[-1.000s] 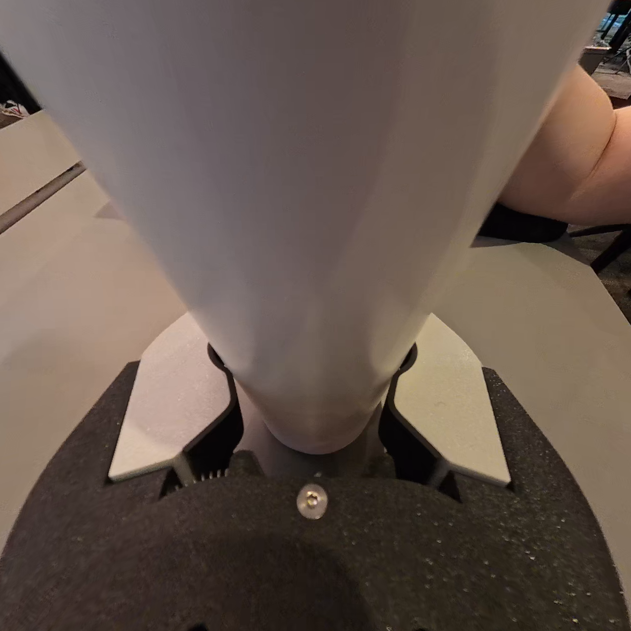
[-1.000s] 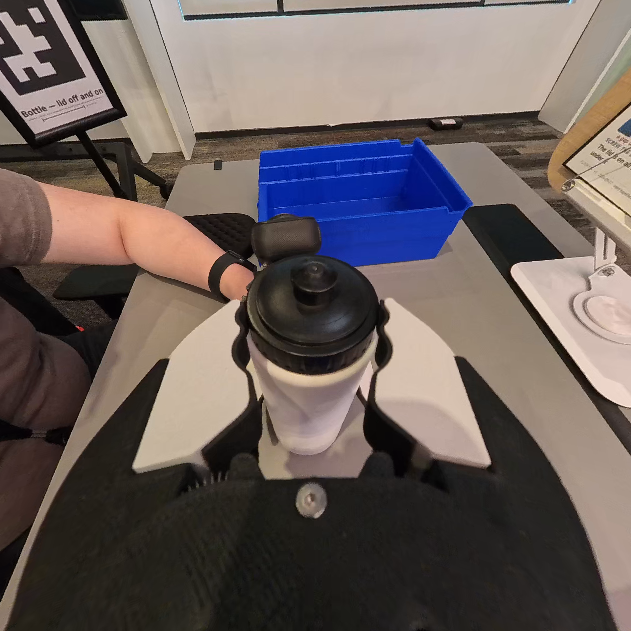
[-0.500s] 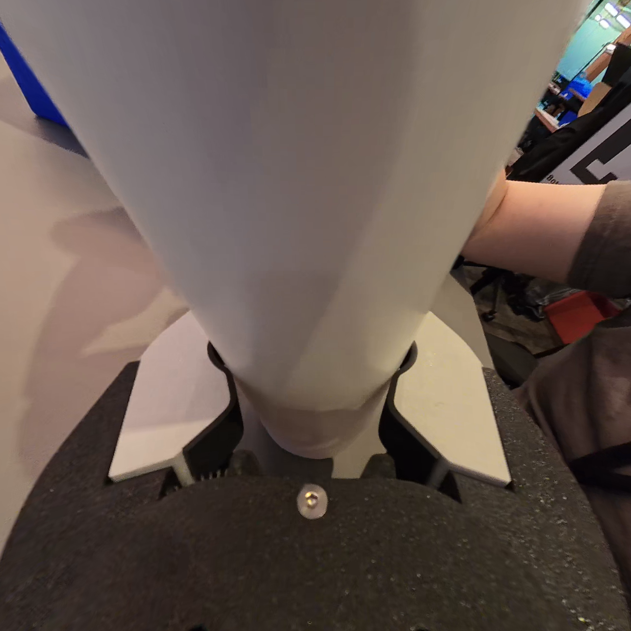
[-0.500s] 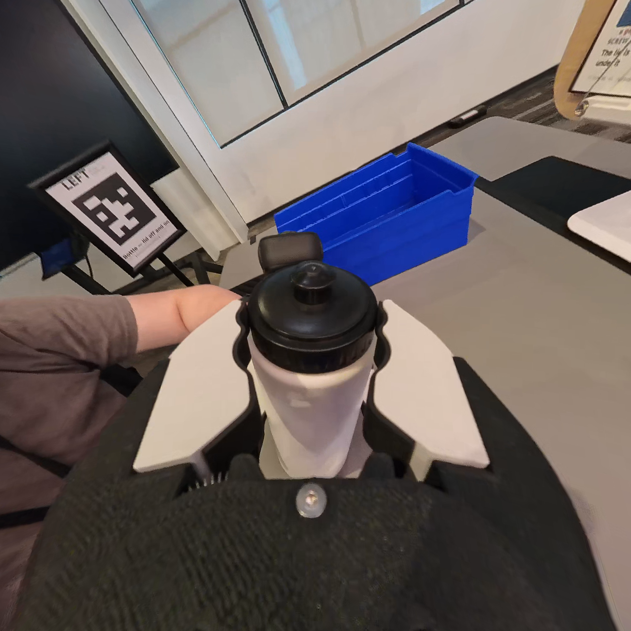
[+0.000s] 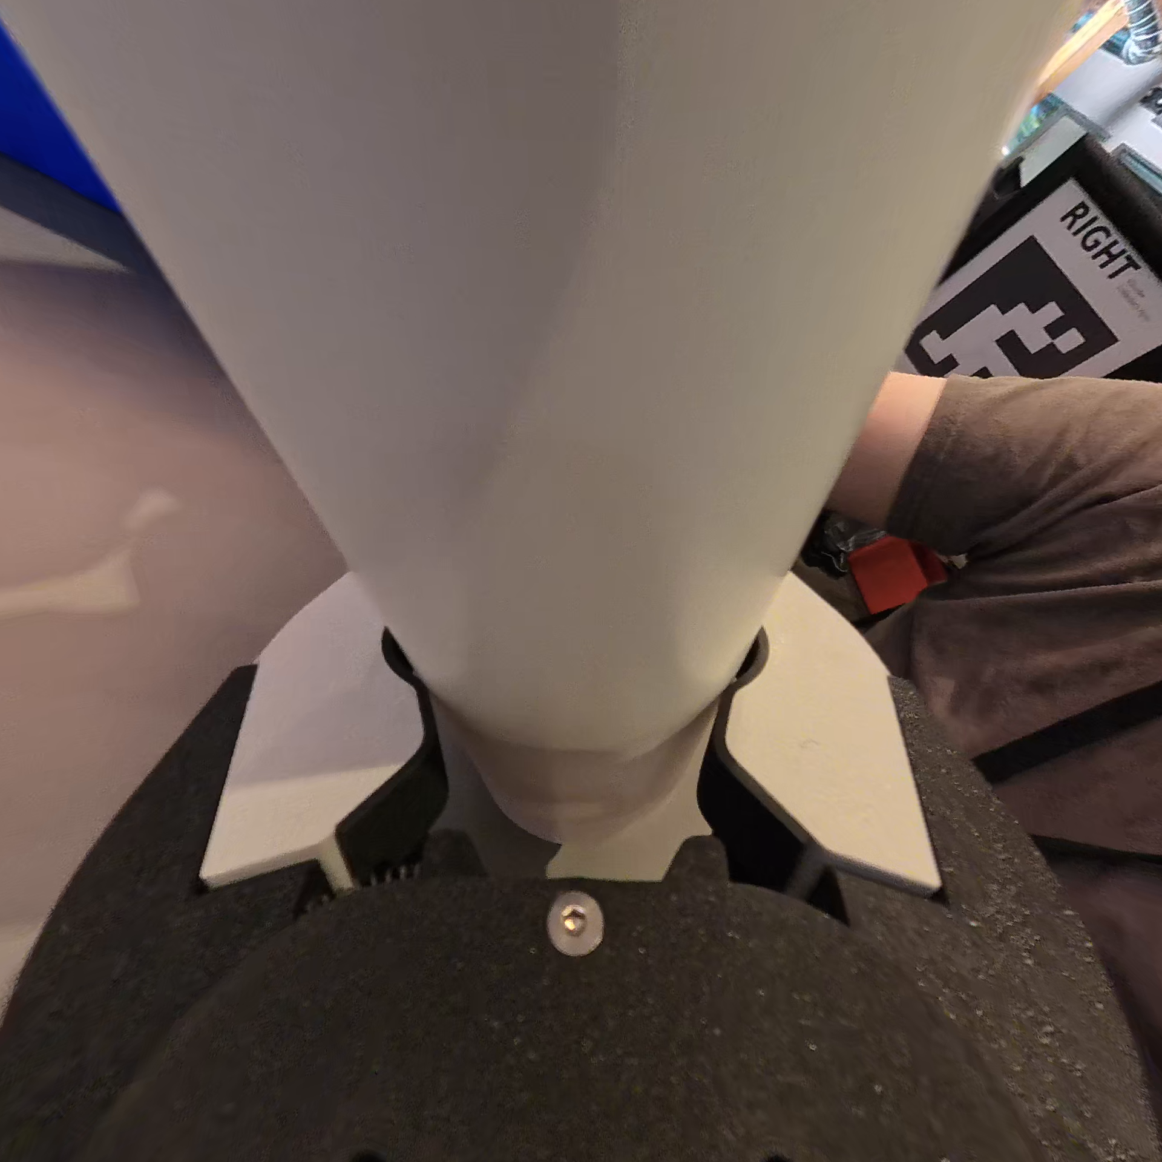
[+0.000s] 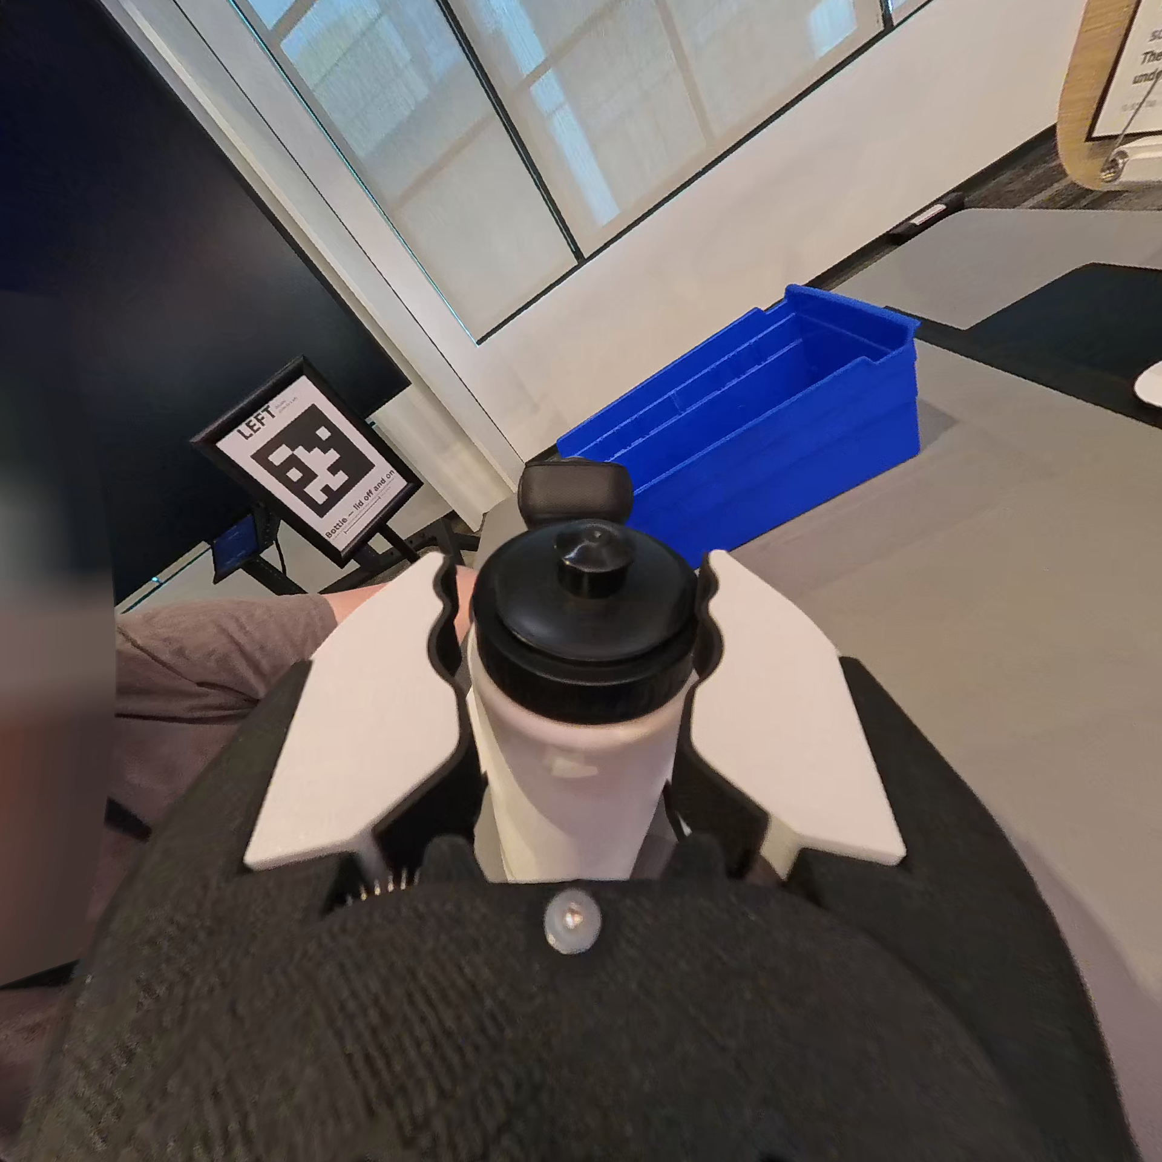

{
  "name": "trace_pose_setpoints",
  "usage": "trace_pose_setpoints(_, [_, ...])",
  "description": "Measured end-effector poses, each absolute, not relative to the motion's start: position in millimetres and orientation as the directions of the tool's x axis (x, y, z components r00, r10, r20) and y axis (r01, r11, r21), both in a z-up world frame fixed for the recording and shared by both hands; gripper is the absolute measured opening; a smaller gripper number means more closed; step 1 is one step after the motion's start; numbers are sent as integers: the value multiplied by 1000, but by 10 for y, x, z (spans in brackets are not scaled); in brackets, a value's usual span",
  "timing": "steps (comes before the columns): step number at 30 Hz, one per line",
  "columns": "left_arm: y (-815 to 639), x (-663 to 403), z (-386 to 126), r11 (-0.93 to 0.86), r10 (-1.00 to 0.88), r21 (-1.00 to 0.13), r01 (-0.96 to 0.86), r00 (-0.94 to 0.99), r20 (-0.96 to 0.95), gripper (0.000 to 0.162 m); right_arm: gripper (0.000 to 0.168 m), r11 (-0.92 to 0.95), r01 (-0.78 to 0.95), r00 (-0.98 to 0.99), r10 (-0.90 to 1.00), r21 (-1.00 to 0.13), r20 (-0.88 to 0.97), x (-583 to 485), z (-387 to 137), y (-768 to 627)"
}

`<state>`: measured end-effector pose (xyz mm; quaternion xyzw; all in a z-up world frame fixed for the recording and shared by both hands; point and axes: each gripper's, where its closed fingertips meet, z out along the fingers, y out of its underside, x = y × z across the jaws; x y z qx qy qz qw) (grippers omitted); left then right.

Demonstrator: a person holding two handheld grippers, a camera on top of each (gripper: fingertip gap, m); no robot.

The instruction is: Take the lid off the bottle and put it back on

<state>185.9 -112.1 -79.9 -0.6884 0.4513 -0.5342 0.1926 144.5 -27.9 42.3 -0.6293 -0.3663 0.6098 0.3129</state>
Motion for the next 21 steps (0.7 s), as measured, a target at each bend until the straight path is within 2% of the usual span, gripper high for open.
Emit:
trace_pose_setpoints(10, [-1235, 1877, -719, -486, -829, -767, -419, -55, 556, 101, 75, -436, 143, -54, 893, -888, -447, 1461, 421, -408])
trace_pose_setpoints(21, [-1055, 1825, -774, -379, -915, -825, -419, 36, 403, 101, 73, -303, 146, -17, 951, -942, -309, 1420, 480, -452])
